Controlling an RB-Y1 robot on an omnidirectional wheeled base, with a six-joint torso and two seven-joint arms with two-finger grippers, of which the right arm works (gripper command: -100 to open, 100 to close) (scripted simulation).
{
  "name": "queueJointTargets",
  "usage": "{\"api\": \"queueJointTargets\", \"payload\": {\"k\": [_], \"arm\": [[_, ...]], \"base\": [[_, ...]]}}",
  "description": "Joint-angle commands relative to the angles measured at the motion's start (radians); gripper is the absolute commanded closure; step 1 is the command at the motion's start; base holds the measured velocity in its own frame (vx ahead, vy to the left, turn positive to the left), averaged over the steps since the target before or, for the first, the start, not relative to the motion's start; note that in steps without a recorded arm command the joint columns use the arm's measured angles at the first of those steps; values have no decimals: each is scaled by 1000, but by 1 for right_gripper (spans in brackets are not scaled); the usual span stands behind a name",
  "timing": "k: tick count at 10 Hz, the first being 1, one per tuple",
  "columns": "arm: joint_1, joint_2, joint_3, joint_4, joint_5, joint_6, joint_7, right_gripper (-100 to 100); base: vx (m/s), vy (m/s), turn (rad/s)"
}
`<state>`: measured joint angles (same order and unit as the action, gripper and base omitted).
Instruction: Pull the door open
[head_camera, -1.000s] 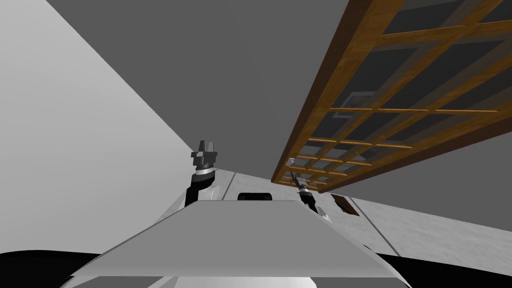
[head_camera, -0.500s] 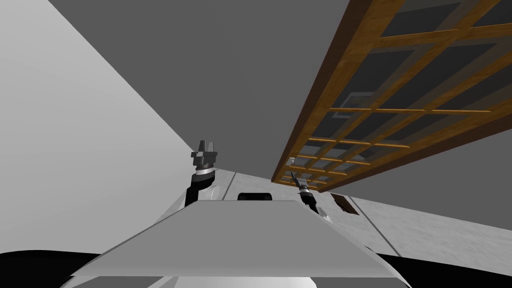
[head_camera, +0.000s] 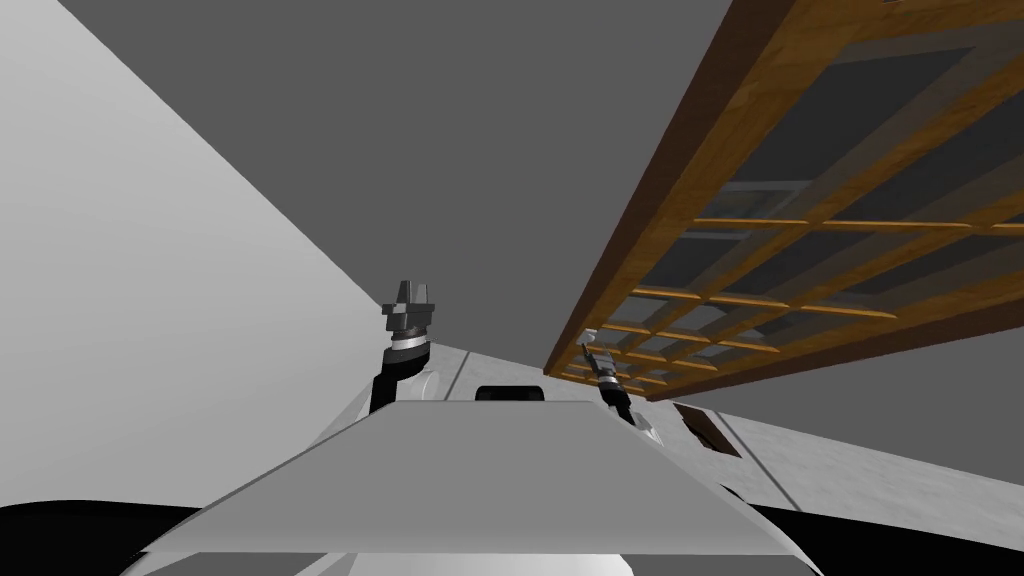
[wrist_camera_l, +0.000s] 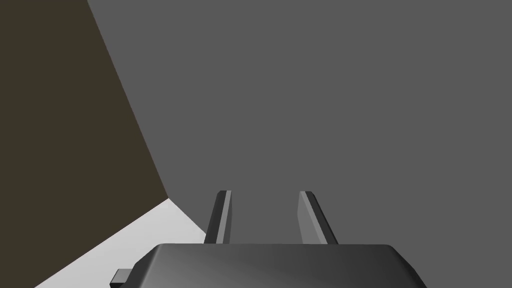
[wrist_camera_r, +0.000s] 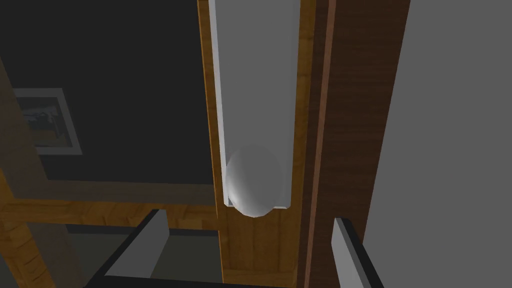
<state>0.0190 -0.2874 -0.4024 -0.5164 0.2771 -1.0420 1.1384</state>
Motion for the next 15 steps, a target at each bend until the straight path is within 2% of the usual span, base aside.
{"api": "queueJointTargets", "payload": {"k": [1, 3, 4, 9, 15], "arm": [[-3, 4, -3, -3, -2, 7, 5, -100], [-7, 4, -4, 3, -3, 4, 7, -100], [-7, 4, -4, 3, -3, 4, 7, 100], [-7, 4, -4, 3, -3, 4, 7, 100], [-10, 5, 14, 3, -32, 13, -124, 100]], "base": [[203, -51, 37], [139, -31, 25], [-12, 0, -21], [-16, 2, 3], [-19, -12, 24]]}}
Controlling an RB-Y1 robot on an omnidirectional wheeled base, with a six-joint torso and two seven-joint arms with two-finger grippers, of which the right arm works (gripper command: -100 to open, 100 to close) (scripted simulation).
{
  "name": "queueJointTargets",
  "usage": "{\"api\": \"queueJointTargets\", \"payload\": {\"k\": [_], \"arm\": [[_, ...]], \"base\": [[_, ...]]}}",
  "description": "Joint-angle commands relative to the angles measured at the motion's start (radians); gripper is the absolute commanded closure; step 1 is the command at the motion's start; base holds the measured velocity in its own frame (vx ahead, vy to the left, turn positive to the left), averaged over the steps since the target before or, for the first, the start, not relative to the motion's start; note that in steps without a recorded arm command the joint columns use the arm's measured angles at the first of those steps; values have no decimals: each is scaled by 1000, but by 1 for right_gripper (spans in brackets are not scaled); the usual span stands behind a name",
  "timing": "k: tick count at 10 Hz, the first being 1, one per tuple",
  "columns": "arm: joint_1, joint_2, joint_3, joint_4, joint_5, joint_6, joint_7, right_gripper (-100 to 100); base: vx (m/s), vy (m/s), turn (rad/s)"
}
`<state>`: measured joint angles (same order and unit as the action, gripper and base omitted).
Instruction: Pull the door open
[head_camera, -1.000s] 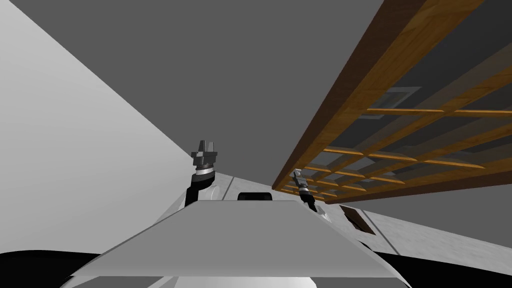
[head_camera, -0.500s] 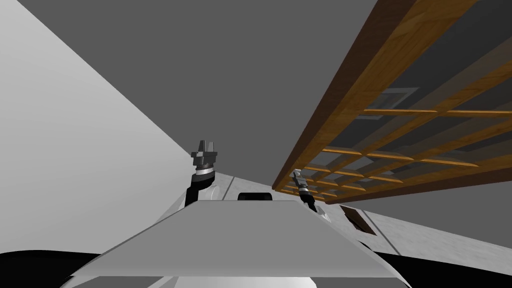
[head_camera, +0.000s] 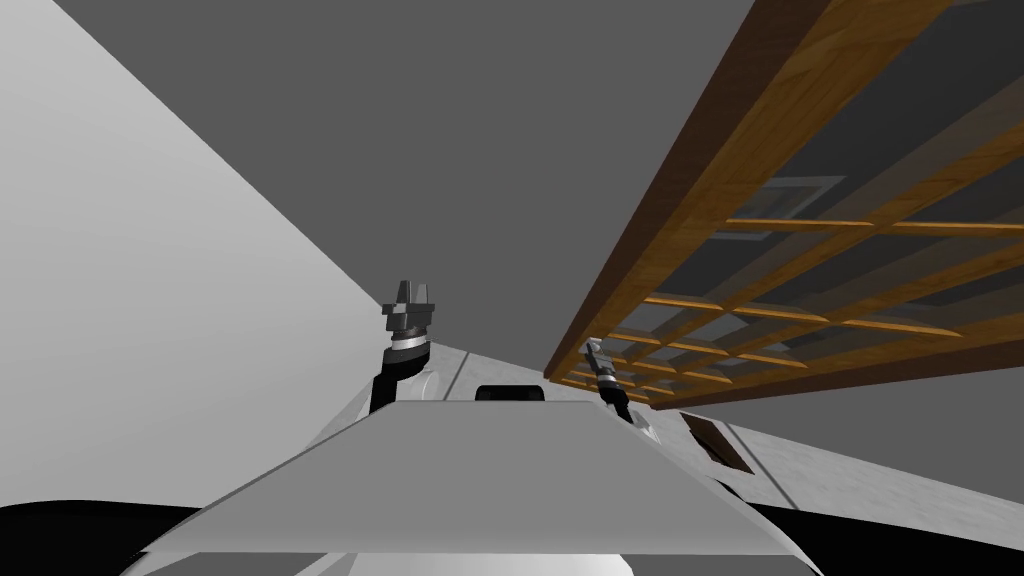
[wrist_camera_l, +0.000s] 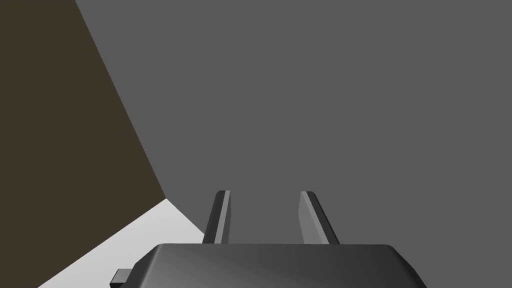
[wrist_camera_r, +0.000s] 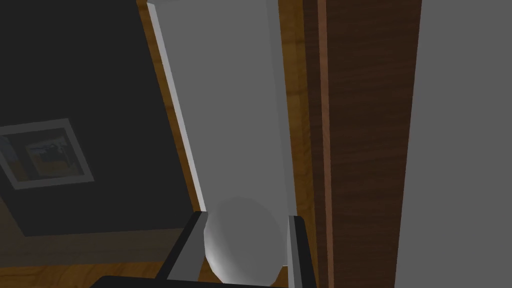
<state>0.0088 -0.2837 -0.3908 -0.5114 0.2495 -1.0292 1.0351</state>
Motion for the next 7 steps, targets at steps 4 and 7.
{"api": "queueJointTargets", "payload": {"k": [4, 7], "arm": [[-3, 2, 20, -4, -33, 5, -130, 100], [-6, 2, 30, -5, -50, 8, -203, 100]], "base": [[-37, -12, 34], [-27, -19, 30]]}}
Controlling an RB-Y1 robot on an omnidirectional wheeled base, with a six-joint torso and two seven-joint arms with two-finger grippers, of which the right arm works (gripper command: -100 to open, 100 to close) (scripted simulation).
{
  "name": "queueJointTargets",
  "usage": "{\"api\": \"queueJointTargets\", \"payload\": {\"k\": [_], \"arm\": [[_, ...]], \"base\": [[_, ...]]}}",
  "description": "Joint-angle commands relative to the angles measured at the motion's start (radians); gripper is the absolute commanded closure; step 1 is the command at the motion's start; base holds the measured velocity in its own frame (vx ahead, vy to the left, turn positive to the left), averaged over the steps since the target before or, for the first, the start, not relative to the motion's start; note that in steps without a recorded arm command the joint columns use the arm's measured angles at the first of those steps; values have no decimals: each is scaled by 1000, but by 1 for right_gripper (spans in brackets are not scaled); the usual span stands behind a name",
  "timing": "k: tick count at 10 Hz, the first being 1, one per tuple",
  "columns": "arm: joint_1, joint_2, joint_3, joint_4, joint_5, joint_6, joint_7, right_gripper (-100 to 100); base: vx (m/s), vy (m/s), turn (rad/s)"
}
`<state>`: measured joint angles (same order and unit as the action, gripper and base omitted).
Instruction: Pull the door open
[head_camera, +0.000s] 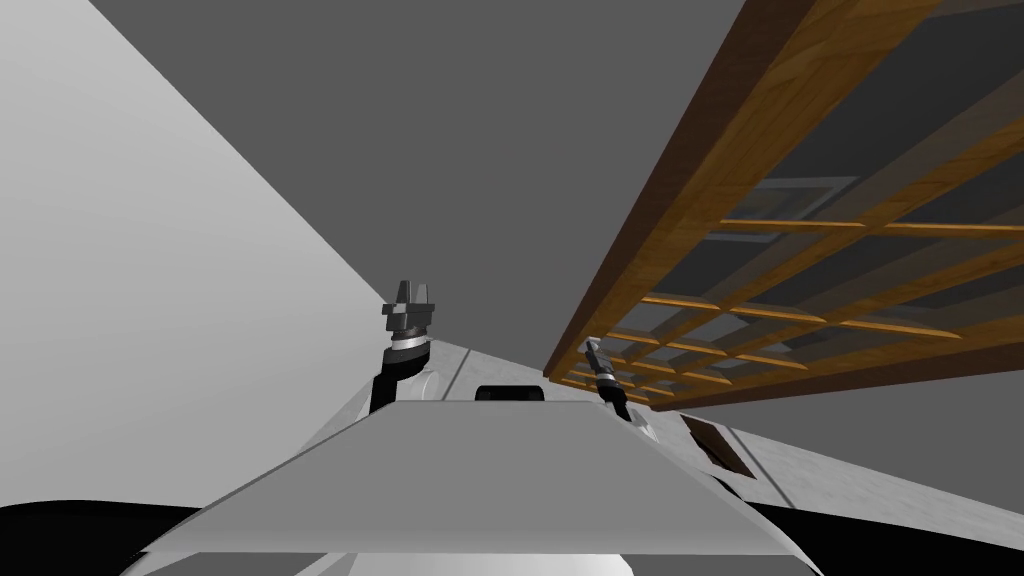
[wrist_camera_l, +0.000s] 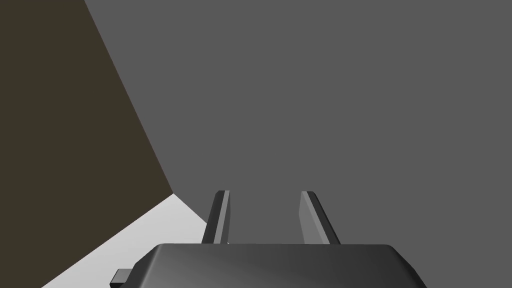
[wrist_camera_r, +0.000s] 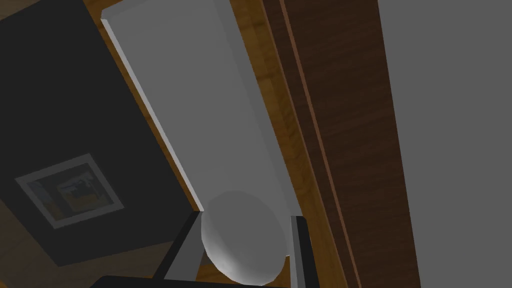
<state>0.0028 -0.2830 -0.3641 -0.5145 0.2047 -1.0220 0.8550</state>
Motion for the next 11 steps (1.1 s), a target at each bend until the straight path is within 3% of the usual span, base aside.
{"api": "queueJointTargets", "payload": {"k": [1, 11], "arm": [[1, 2, 4, -2, -6, 1, -30, 100], [-10, 3, 50, -7, -82, 14, -287, 100]], "base": [[-25, -14, 18], [-36, -15, 33]]}}
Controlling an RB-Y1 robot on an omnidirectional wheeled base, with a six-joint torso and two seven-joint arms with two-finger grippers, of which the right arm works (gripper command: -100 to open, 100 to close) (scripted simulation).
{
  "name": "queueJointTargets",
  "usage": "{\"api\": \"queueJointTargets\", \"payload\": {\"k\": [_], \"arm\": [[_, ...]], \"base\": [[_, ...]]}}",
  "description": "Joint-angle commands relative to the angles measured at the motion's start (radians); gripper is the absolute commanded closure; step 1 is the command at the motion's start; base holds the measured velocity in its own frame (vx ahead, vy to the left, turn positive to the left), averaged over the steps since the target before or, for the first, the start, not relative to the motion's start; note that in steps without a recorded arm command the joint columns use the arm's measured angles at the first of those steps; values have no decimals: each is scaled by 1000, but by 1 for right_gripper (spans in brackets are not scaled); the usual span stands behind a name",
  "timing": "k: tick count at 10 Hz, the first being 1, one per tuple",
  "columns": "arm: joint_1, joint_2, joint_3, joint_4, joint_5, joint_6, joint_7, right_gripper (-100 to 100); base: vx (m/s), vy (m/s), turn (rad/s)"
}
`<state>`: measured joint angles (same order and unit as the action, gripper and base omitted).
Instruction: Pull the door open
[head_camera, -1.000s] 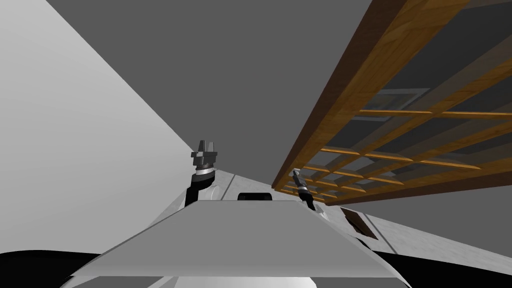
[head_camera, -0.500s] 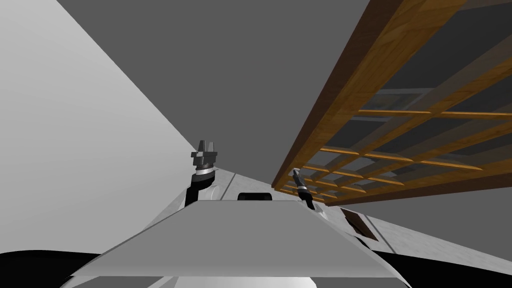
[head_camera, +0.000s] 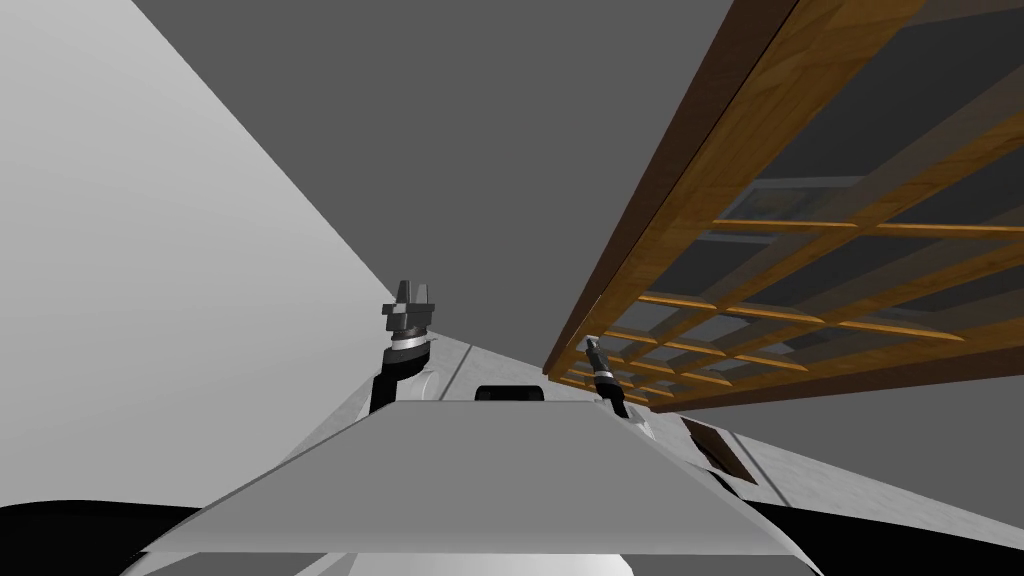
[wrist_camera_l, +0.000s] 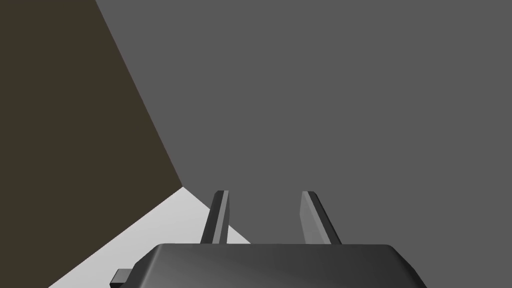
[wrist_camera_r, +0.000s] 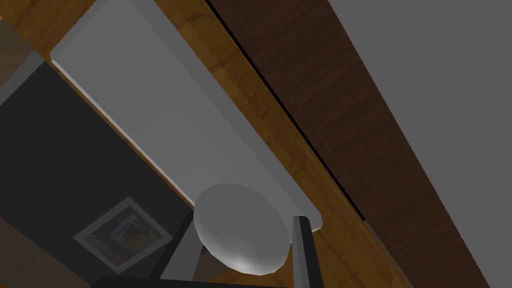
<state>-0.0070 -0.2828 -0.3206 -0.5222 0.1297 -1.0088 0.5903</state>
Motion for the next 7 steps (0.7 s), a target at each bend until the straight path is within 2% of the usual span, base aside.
{"api": "queueJointTargets", "payload": {"k": [1, 4, 5, 7], "arm": [[0, 3, 6, 1, -7, 1, -39, 100], [-3, 4, 21, 0, -32, 5, -118, 100], [-3, 4, 21, 0, -32, 5, -121, 100], [-7, 5, 37, -2, -59, 10, -186, 100]], "base": [[-38, -25, 32], [-36, -13, 31], [-30, -15, 22], [-40, -21, 50]]}}
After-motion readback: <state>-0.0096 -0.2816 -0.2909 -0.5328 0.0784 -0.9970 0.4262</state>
